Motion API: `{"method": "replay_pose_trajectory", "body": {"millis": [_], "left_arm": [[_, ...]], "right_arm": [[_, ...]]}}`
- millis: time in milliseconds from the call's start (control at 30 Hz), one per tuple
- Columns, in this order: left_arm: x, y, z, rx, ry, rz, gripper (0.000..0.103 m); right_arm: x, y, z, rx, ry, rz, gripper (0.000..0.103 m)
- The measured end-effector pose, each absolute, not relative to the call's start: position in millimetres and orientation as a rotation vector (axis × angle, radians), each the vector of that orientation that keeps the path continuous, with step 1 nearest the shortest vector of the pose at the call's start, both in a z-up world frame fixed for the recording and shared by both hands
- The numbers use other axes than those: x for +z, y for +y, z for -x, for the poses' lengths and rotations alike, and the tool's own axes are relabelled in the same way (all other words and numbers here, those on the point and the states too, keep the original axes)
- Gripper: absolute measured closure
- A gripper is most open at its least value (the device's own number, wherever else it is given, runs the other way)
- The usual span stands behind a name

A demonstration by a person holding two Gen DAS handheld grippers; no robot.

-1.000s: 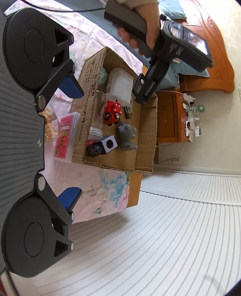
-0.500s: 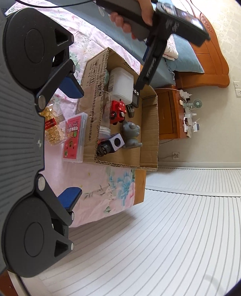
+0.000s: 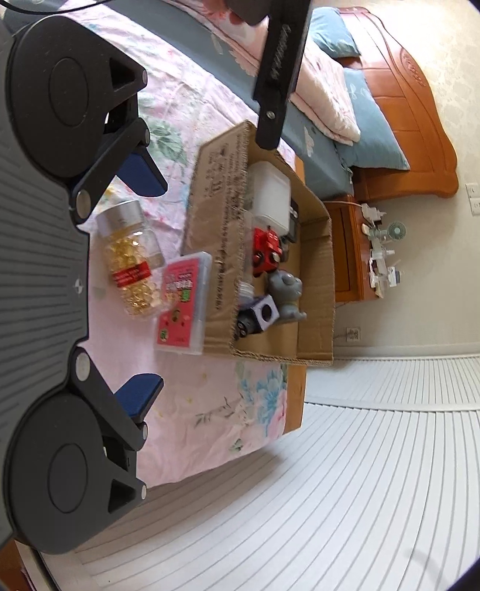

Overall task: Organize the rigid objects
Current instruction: 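Move the left tool to the capsule jar and the right to the pink card case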

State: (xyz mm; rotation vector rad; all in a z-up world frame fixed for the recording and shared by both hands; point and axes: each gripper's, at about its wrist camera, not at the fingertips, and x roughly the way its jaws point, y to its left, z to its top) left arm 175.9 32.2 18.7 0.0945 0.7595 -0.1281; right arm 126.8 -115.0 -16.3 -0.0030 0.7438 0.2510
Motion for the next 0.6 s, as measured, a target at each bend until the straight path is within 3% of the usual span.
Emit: {"method": "replay_pose_trajectory", "body": {"millis": [600], "left_arm": [[-35.7,37.5,-122.9,-0.006,0.841,-0.002,0.002]], "right_arm": [[-52.9,-123.3,-148.0,0.406,0.758,0.041,0.0]]}}
